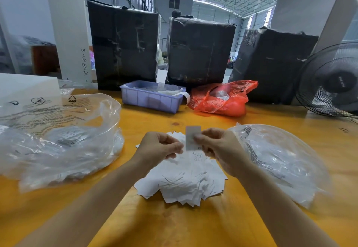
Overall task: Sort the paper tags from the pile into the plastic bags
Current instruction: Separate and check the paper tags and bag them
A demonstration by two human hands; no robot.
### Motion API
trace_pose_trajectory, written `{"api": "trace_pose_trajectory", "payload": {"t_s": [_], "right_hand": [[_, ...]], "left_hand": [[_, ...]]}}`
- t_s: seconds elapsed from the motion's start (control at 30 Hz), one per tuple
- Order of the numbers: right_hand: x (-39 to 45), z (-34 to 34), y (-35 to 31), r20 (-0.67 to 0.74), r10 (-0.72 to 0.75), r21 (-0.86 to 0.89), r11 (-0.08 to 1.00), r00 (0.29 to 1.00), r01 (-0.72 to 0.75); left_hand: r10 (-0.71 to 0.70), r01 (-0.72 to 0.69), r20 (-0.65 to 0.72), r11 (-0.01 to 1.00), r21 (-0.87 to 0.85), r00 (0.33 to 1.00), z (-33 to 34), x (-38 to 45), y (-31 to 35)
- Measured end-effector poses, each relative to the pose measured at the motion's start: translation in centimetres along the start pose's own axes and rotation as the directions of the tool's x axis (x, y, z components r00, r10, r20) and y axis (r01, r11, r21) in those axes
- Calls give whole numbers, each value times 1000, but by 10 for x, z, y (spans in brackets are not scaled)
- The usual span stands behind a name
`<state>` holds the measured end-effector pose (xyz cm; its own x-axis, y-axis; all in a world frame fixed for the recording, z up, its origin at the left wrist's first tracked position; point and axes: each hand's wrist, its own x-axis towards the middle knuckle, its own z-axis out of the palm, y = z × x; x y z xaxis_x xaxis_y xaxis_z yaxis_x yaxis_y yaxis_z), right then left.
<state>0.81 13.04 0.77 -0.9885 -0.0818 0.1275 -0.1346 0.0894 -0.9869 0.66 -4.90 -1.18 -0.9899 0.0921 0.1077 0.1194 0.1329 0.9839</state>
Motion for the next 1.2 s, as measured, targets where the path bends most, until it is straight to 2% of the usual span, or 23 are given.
{"api": "trace_pose_trajectory", "payload": {"t_s": [0.07, 0.13, 0.33, 0.53, 0.73, 0.87, 1.0, 1.2], "right_hand": [[1, -4, -5, -89, -27, 174, 984, 996, 42], [1, -5, -7, -106, -35, 235, 970, 994, 59], [-1, 2, -3, -64, -120, -6, 993, 991, 120], [0, 7, 1, -28, -193, -11, 981, 981, 193], [-1, 6, 3, -14, -254, -125, 960, 967, 250], [-1, 4, 2, -9, -251, -149, 958, 968, 246], [-2, 3, 1, 35, -178, -118, 976, 983, 181], [1, 0, -1, -28, -122, -96, 988, 992, 119]], "left_hand": [[-16, 16, -1, 1000, -8, 1000, 0, 0, 0], [-38, 39, 11, 999, -18, 999, 0, 0, 1], [-66, 66, 75, 998, 2, 995, 1, -1, 4], [-83, 78, 125, 996, 37, 989, 2, -4, 5], [-88, 83, 116, 996, 45, 989, 1, -4, 7], [-96, 92, 114, 995, 34, 989, 0, -3, 8], [-99, 103, 112, 994, -30, 989, -1, -3, 8], [-120, 130, 106, 987, -92, 987, -4, -1, 6]]}}
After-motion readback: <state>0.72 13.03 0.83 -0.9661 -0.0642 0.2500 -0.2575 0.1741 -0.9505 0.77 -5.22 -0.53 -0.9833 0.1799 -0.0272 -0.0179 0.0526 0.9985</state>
